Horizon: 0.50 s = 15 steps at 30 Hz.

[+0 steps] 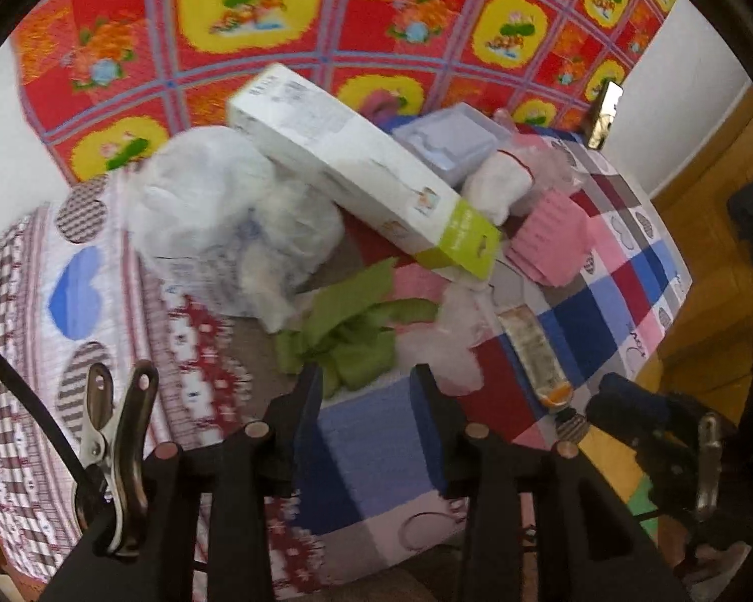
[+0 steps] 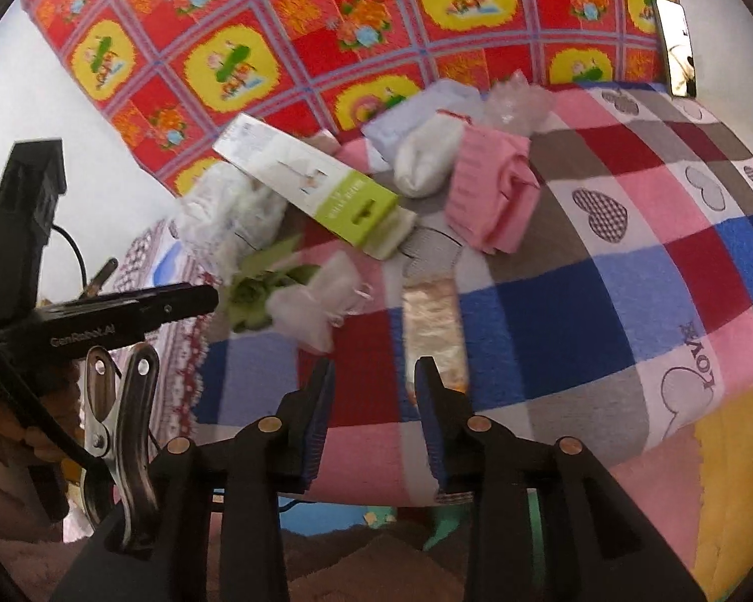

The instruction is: Collect trash

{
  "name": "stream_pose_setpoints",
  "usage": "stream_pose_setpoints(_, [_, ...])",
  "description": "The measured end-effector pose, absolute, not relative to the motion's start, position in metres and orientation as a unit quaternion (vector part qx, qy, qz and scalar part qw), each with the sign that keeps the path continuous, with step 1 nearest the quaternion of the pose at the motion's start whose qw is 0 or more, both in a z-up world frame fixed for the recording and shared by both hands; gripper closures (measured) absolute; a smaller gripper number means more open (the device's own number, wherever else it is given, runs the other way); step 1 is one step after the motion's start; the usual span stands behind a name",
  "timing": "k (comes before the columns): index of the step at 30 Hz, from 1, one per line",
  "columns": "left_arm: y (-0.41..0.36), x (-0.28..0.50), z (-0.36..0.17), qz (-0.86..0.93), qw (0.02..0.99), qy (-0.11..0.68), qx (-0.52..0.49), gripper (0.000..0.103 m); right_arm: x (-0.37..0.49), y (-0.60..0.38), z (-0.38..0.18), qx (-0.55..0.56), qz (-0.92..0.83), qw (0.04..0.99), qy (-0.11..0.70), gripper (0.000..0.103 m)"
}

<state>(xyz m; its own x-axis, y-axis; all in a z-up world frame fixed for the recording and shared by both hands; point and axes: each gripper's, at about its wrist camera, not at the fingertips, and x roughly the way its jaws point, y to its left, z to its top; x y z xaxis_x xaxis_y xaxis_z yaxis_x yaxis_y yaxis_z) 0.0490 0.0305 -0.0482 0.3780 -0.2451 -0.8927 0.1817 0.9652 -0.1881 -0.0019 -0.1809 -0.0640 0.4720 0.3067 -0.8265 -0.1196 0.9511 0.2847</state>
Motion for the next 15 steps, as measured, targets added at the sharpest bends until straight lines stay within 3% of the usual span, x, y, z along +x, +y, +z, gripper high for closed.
stream_pose_setpoints(15, [-0.046,0.072,-0.092,-0.154,0.802,0.575,0.060,0.057,0.002,-0.210,-0.082,0.088,0.137,0.837,0.523,0.069])
